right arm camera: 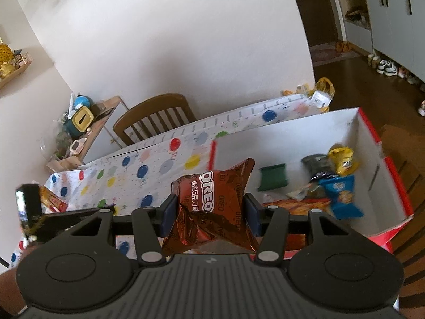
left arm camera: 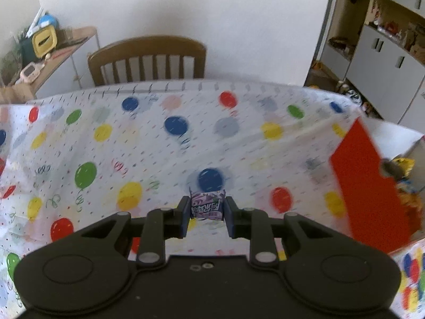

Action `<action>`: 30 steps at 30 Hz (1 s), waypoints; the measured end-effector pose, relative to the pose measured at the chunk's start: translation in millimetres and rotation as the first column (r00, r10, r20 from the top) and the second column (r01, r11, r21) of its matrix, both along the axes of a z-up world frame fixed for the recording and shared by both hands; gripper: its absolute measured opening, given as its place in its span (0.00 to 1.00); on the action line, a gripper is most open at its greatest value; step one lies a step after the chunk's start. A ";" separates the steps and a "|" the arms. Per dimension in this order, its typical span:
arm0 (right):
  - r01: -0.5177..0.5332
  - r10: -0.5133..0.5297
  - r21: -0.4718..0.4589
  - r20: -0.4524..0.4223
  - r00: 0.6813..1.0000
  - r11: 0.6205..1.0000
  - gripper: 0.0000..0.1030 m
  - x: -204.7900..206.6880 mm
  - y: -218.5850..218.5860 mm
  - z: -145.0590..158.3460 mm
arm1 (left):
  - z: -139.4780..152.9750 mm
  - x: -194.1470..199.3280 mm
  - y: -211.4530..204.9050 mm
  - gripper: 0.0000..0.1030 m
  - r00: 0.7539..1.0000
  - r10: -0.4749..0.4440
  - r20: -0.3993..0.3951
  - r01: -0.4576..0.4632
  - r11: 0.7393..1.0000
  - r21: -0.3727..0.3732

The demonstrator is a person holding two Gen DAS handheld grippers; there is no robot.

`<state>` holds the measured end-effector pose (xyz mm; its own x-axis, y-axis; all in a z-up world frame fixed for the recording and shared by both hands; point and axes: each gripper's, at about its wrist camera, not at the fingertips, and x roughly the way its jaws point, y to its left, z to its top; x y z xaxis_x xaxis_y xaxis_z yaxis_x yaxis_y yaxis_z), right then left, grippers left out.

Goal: Organize snacks
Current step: 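Carry the Oreo bag and purple candy over into the red box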

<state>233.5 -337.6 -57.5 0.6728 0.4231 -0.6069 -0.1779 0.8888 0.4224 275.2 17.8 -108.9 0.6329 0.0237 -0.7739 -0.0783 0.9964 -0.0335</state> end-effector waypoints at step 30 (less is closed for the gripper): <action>-0.021 0.004 -0.172 -0.096 0.995 0.985 0.51 58.8 -105.5 -72.8 | 3.8 24.8 -263.3 0.24 0.962 -0.270 -0.040 0.270 0.963 -0.002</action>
